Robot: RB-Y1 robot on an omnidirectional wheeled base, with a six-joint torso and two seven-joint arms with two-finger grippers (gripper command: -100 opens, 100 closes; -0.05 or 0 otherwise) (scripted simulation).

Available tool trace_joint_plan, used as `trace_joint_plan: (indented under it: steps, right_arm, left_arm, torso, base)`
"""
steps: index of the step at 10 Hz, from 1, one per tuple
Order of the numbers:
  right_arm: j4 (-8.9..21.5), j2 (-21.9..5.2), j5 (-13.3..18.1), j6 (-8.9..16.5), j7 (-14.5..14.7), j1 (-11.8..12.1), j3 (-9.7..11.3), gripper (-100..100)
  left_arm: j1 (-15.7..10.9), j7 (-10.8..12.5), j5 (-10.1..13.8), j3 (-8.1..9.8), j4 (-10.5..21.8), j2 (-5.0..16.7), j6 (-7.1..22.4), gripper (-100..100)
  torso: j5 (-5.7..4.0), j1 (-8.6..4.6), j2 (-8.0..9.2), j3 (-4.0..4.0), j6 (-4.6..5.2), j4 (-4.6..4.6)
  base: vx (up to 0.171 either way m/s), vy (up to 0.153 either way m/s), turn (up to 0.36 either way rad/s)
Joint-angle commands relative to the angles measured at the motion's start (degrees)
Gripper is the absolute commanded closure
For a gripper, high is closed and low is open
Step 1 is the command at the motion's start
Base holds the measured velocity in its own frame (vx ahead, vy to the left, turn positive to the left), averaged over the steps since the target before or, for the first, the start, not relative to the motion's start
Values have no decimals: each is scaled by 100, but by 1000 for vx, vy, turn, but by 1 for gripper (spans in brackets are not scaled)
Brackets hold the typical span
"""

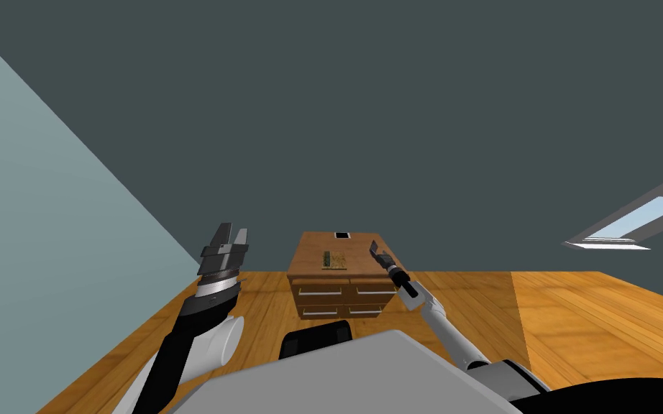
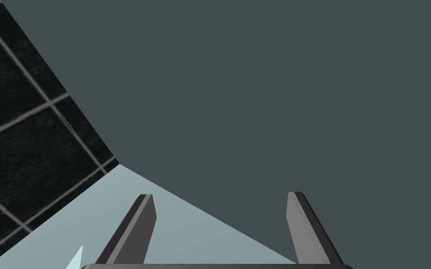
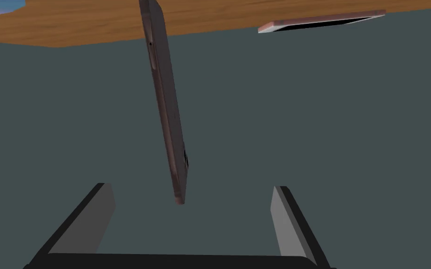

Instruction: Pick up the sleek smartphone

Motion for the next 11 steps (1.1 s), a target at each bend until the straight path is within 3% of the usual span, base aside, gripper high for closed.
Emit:
trace_joint_plan:
  steps: [1,4,5,6,7,8,11]
  right_arm:
    - [173,-72,42,61,170,-65,-11,-100]
    - [453,-202,92,102,369,-173,-24,-100]
    - [385,-199,77,98,299,-148,-15,-100]
    - [395,-206,78,99,310,-150,-15,0]
    - [394,-205,78,99,309,-150,-15,-100]
    - [394,-205,78,99,309,-150,-15,100]
    - [394,-205,78,99,309,-150,-15,100]
  left_arm:
    - [0,0,0,0,0,0,0,0]
    - [0,0,0,0,0,0,0,0]
    - [0,0,0,0,0,0,0,0]
    - [0,0,0,0,0,1,0,0]
    - [0,0,0,1,0,1,0,0]
    - [0,0,0,1,0,1,0,0]
    - [0,0,0,1,0,1,0,0]
  torso:
    - [0,0,0,0,0,0]
    - [-2,-13,5,3,0,1]
    - [-3,-15,6,3,1,1]
    - [-4,-20,8,5,0,2]
    - [-5,-23,10,6,0,2]
    - [-5,-25,11,6,0,2]
    - [-6,-25,11,7,0,3]
  base:
    - [16,67,-14]
    - [14,35,-14]
    - [5,13,-5]
    - [0,0,0]
    - [0,0,0]
    - [0,0,0]
    - [0,0,0]
